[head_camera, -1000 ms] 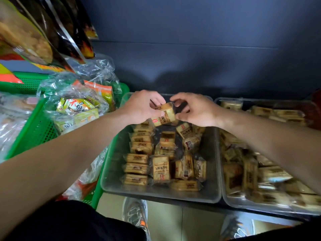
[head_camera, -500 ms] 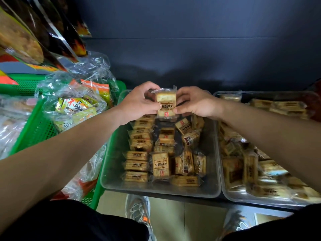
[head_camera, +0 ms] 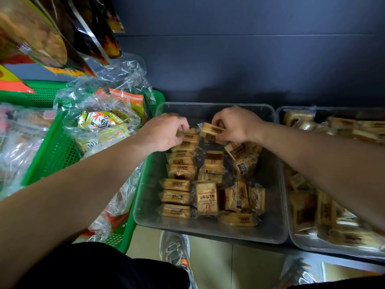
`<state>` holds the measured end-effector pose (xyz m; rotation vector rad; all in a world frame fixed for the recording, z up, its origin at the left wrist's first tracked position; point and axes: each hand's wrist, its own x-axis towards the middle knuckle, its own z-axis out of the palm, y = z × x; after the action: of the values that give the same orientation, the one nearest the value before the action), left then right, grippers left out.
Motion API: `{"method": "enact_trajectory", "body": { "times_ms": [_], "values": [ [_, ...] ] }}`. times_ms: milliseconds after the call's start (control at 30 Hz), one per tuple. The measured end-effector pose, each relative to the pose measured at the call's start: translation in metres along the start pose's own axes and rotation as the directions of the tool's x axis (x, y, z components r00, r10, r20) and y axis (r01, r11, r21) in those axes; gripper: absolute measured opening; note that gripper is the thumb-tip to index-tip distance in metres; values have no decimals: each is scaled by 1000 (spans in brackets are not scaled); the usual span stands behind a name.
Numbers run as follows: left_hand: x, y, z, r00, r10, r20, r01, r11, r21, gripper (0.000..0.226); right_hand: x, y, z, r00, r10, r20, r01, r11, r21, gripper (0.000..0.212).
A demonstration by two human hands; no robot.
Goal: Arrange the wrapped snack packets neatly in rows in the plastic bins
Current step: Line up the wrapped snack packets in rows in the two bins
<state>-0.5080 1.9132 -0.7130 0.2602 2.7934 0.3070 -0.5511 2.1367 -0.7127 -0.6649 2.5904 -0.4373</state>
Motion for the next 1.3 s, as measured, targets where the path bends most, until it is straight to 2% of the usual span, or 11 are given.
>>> {"method": "enact_trajectory", "body": {
  "times_ms": [67, 133, 267, 400, 533, 733, 933, 1100, 1133, 1200, 1300],
  "values": [
    [-1, -1, 2, 1000, 4, 15, -5, 1000, 26, 28, 1, 0, -4, 1000, 3, -19, -4, 997, -82, 28],
    [-1, -1, 2, 1000, 12, 17, -12, 999, 39, 28, -2, 4, -6, 1000, 11, -22, -13, 997, -80, 26],
    [-3, -2, 3, 999, 16, 47, -20, 996, 90, 27, -11, 7, -7, 996, -3, 86, 8, 999, -53, 32],
    [-3, -1, 4, 997, 24, 80, -34, 991, 128, 28, -12, 3, -2, 995, -31, 97, 43, 992, -119, 29],
    [-2, -1, 3, 996, 17, 85, -27, 992, 120, 28, -10, -1, 15, 998, -46, 40, 52, 984, -172, 23],
    [-2, 2, 4, 997, 4, 77, -14, 992, 129, 26, -1, -4, 25, 998, -19, -52, 17, 999, -41, 33],
    [-4, 5, 7, 998, 21, 53, -30, 984, 173, 28, 2, 5, 36, 997, -25, -76, 27, 1000, 16, 26],
    [0, 8, 13, 997, 46, 64, -53, 993, 107, 42, -3, 12, 30, 985, -46, -167, 32, 996, -83, 19],
    [1, 9, 14, 996, 53, 75, -59, 995, 82, 47, -7, 12, 29, 985, -67, -158, 58, 996, -65, 15],
    [3, 10, 17, 993, 63, 103, -69, 996, 49, 52, -18, 12, 31, 994, -106, -26, 105, 994, -27, 14],
    [4, 10, 21, 983, 58, 174, -73, 994, 83, 51, -30, 9, 48, 987, -67, 145, 85, 989, -119, 26]
  ]
}}
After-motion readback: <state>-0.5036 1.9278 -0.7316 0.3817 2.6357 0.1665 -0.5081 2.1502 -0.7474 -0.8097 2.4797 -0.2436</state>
